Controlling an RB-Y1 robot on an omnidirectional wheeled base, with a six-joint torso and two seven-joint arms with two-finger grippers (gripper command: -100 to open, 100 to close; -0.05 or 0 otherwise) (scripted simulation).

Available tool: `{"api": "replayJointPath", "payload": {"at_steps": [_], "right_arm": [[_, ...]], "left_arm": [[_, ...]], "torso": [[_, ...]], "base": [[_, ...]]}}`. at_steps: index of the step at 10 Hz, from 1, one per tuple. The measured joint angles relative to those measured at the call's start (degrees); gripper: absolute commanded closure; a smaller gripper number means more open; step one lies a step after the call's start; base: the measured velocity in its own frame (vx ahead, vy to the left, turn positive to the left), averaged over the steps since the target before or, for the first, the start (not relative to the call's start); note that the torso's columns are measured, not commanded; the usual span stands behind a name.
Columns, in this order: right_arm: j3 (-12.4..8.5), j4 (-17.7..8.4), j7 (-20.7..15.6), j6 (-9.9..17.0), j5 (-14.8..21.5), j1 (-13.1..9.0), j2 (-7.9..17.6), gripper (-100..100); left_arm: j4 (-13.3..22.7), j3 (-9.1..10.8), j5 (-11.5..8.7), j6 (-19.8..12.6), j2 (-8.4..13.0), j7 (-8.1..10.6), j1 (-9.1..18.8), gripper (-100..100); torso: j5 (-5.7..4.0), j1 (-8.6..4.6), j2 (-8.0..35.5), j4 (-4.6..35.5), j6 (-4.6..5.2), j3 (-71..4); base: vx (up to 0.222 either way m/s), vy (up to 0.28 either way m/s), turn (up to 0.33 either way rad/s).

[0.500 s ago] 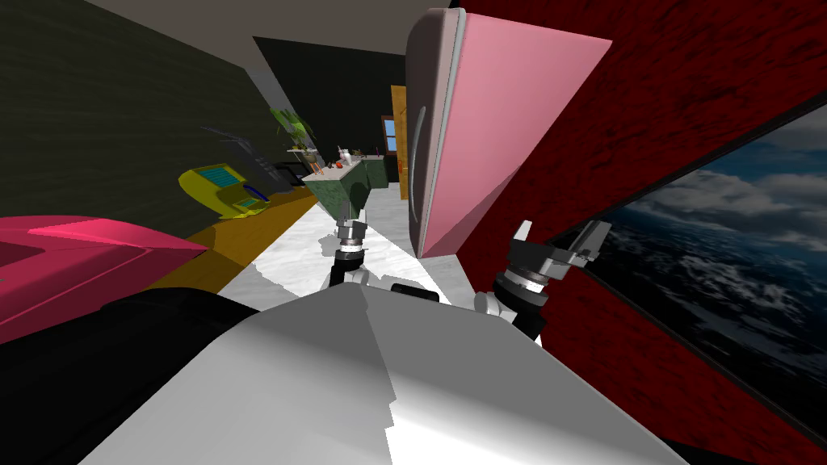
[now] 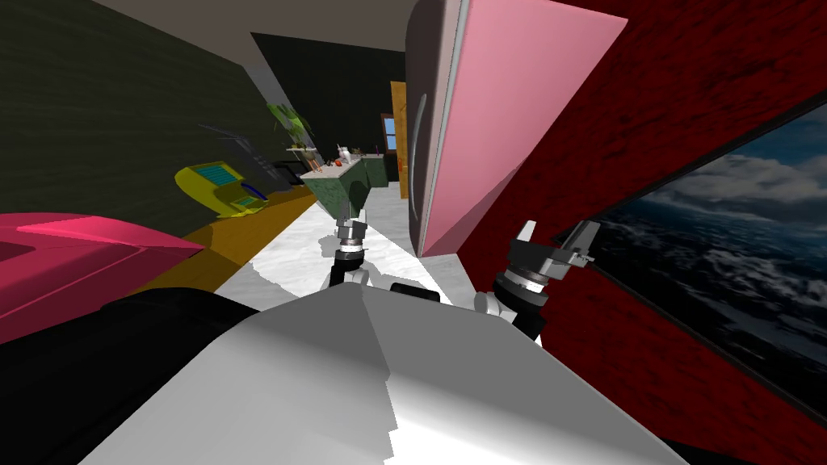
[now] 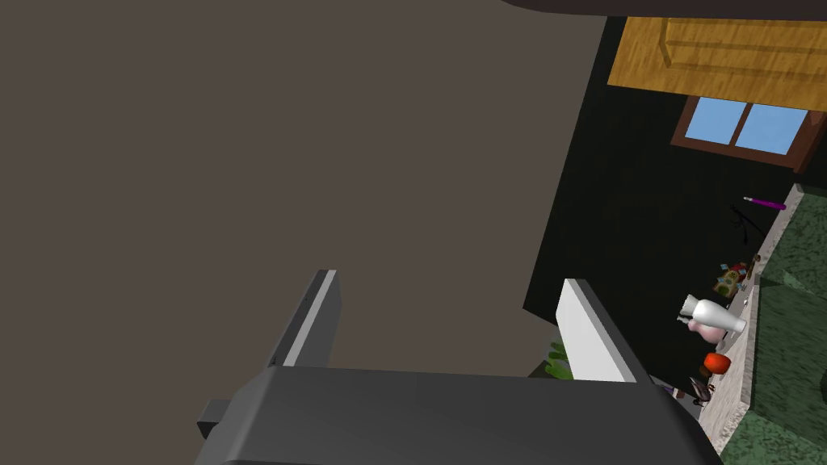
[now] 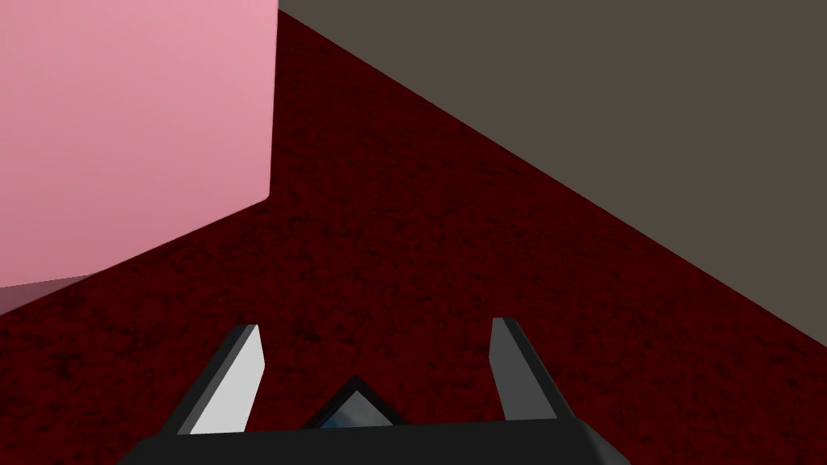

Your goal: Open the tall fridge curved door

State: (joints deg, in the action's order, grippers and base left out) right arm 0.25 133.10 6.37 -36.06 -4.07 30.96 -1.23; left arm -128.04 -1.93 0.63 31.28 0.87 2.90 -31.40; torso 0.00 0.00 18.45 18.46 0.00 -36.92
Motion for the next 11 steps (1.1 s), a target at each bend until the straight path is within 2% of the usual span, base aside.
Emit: {"api": "replayJointPath", "payload": {"at_steps": [4, 5, 7, 9, 11], "right_arm": [[0.0, 0.0, 0.0, 0.0, 0.0, 0.0, 0.0, 0], [0.0, 0.0, 0.0, 0.0, 0.0, 0.0, 0.0, 0], [0.0, 0.0, 0.0, 0.0, 0.0, 0.0, 0.0, 0], [0.0, 0.0, 0.0, 0.0, 0.0, 0.0, 0.0, 0], [0.0, 0.0, 0.0, 0.0, 0.0, 0.0, 0.0, 0]], "left_arm": [[0.0, 0.00, 0.0, 0.0, 0.0, 0.00, 0.0, 0], [0.0, 0.00, 0.0, 0.0, 0.0, 0.00, 0.0, -100], [1.3, 0.40, 0.3, -0.1, 2.8, -0.52, 0.6, -100], [2.9, 1.25, 0.6, -0.5, 5.4, -1.11, 1.1, -100], [5.5, 2.10, 1.2, -0.6, 7.0, -2.18, 2.0, -100]], "torso": [[0.00, 0.00, 16.9, 16.9, 0.00, -33.8], [0.00, 0.00, 21.2, 21.1, 0.00, -42.3], [-0.03, -0.12, 23.4, 23.5, 0.00, -47.5], [-0.02, -0.07, 23.6, 23.8, 0.00, -47.8], [-0.02, -0.06, 23.7, 23.8, 0.00, -47.7]], "base": [[0.000, 0.000, 0.000], [0.044, -0.030, 0.019], [0.102, -0.061, 0.024], [0.155, -0.090, 0.037], [0.180, -0.108, 0.042]]}}
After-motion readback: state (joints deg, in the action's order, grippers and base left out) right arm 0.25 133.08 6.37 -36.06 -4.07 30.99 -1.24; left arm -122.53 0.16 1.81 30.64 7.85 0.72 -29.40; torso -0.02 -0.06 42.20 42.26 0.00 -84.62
